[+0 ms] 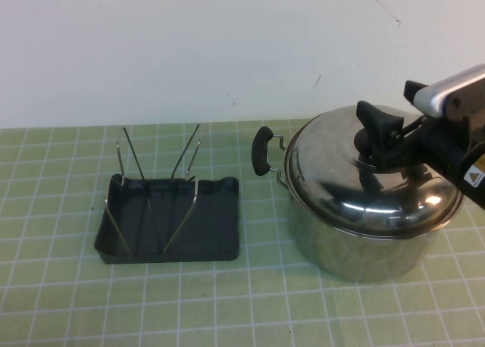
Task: Put pot lid on rack
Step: Open the pot, then hand over the pot lid
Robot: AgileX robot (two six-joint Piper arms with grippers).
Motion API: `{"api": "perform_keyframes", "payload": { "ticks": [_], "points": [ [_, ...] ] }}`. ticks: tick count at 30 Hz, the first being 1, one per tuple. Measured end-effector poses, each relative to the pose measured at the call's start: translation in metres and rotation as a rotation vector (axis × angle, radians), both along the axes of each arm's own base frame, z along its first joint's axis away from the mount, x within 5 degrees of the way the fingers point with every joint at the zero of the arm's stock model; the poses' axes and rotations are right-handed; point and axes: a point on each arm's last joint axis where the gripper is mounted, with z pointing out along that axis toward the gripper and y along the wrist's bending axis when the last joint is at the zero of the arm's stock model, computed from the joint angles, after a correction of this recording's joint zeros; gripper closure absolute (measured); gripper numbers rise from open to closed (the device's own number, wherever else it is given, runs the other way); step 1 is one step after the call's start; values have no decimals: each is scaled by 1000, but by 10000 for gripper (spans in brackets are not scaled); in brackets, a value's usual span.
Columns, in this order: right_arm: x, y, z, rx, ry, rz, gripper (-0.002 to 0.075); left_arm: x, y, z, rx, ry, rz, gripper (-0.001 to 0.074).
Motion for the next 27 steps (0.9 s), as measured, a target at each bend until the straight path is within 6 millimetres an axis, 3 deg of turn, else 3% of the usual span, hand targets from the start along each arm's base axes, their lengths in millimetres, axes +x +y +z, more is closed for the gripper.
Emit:
{"api": "perform_keyframes", "payload": {
  "ticks": [9, 11, 15, 19, 22, 27],
  "points": [
    [6, 4, -23, -14, 70, 17, 158, 0, 0, 0, 2, 0, -1, 738],
    [6, 5, -23, -24, 67, 30, 201, 0, 0, 0, 2, 0, -1, 738],
    [5, 7, -23, -42, 55, 57, 393, 0, 0, 0, 2, 0, -1, 738],
    [4, 8, -19, 4, 40, 62, 387, 0, 0, 0, 2, 0, -1, 738],
    [1, 7, -4, 64, 8, 63, 387, 0, 0, 0, 2, 0, -1, 738],
    [-19, 1, 48, 134, -151, 73, 387, 0, 0, 0, 2, 0, -1, 738]
  ]
}}
